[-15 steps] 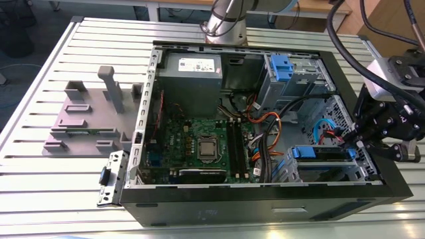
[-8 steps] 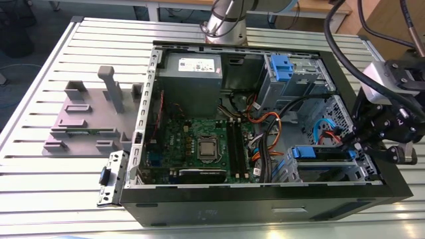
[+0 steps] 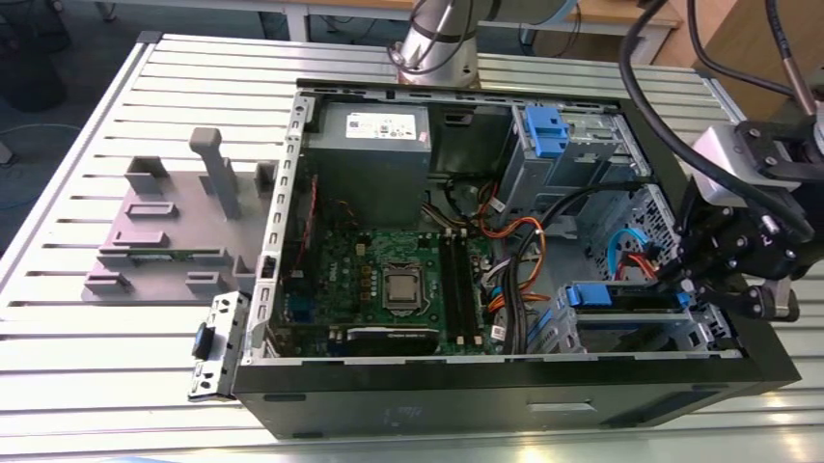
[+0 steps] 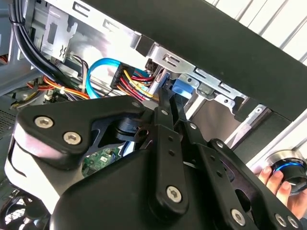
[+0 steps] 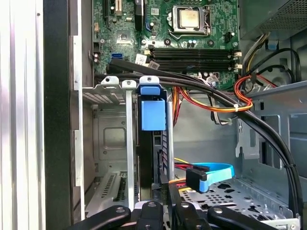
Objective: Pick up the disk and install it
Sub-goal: 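Insert the first disk wire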
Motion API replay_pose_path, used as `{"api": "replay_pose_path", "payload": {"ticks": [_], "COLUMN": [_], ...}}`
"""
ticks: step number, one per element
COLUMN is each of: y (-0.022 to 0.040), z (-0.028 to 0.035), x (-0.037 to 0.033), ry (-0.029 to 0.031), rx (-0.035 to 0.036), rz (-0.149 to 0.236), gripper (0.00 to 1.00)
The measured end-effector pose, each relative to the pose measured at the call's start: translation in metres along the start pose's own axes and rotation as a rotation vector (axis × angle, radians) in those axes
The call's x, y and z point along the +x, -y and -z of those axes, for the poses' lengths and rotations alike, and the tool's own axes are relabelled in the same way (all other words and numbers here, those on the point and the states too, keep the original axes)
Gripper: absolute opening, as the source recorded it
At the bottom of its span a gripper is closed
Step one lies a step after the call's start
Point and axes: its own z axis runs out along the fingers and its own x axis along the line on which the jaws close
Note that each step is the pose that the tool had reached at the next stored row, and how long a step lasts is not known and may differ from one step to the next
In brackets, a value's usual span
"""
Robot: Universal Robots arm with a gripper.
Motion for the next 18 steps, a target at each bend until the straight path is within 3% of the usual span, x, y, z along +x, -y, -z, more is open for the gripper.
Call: {"api": "replay_pose_path", "payload": {"ticks": [11, 18], "y": [-0.0037, -0.0038], "z": [-0.0099, -0.0108], "x": [0.0011, 0.0012], "ry": [-0.0015, -0.0001], "rx": [0.0001, 0.0], "rz": [0.0, 0.0], "gripper": [0.17, 0.17]}}
